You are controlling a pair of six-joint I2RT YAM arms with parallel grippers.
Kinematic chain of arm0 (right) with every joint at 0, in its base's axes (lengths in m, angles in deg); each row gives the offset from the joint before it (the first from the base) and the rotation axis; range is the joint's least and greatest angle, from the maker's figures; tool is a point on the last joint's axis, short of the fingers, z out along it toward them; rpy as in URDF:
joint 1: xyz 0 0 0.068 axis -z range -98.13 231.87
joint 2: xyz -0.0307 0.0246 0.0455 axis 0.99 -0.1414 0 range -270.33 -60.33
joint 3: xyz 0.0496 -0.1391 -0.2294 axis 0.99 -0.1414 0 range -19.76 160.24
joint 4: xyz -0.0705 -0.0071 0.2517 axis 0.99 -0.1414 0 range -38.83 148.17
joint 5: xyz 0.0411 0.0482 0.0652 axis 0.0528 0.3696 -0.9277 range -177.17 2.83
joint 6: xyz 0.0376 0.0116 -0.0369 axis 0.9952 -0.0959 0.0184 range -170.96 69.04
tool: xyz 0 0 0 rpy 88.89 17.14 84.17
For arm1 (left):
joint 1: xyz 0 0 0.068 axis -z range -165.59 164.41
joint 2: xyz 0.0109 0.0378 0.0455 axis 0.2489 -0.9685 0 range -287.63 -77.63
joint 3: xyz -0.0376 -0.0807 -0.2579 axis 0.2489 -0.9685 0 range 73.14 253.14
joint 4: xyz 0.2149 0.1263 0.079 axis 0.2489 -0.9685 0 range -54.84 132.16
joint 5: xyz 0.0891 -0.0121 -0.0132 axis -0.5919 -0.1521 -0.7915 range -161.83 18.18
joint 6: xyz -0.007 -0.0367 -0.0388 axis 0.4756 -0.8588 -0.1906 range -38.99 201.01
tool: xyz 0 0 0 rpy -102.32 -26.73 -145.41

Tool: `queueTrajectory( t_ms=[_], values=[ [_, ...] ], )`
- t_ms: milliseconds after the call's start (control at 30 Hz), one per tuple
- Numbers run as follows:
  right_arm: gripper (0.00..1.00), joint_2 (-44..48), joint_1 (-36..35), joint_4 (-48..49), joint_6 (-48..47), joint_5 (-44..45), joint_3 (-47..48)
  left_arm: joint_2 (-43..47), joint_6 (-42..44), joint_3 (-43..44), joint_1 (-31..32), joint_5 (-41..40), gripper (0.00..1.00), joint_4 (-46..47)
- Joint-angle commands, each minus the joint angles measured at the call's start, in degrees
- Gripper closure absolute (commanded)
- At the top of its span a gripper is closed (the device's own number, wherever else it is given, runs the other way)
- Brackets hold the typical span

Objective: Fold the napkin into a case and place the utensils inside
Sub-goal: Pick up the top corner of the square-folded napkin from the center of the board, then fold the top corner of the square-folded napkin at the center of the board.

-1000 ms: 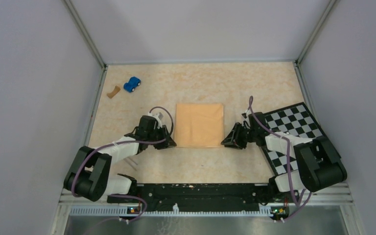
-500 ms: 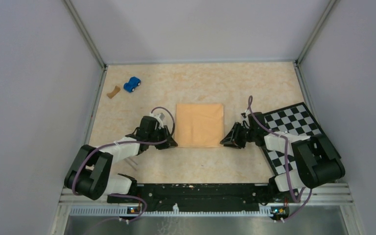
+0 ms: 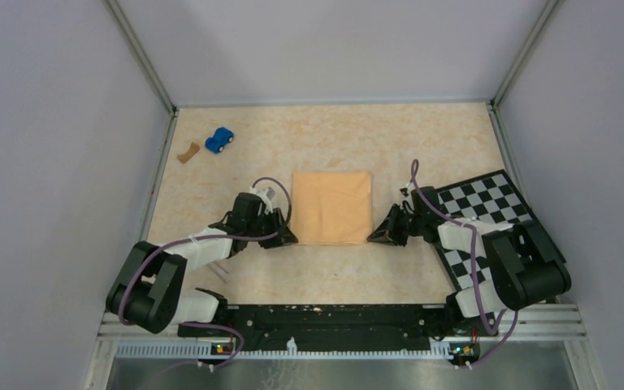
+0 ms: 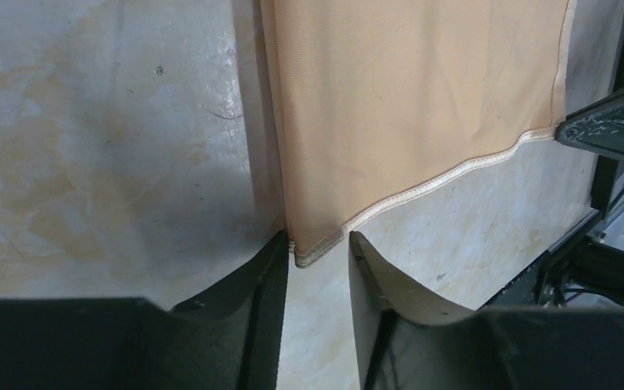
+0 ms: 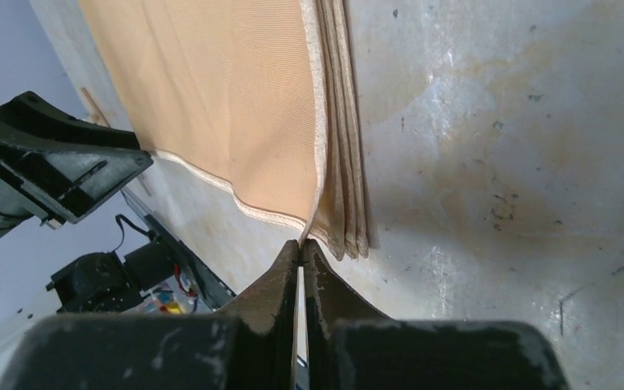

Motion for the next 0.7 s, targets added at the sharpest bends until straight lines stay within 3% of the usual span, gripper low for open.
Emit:
queueTrajectory(
  t_ms=[0, 100, 200, 533, 667],
  values=[
    [1.0, -0.32, -0.89, -1.49, -3.06, -0.35, 4.28, 2.69, 0.45, -0.68, 0.34, -0.89, 0.53, -1.97],
    [1.0, -1.62, -1.54, -3.65, -5.59, -1.54, 7.83, 6.45, 0.27, 0.25, 0.35, -3.71, 0.37, -7.29],
    [1.0, -3.46, -1.83, -5.44, -7.63, -2.66, 11.42, 9.43, -0.41, 0.4, 0.26, -6.95, 0.35, -9.42],
    [1.0, -15.71, -6.59, -7.66, -10.28, -5.36, 26.24, 1.3, 0.29, 0.57, 0.3, -5.17, 0.77, -3.88],
    [1.0, -21.78, -7.55, -4.17, -7.76, -6.14, 32.5, 0.34, 0.5, -0.38, 0.35, -5.69, 0.81, -3.18]
  ],
)
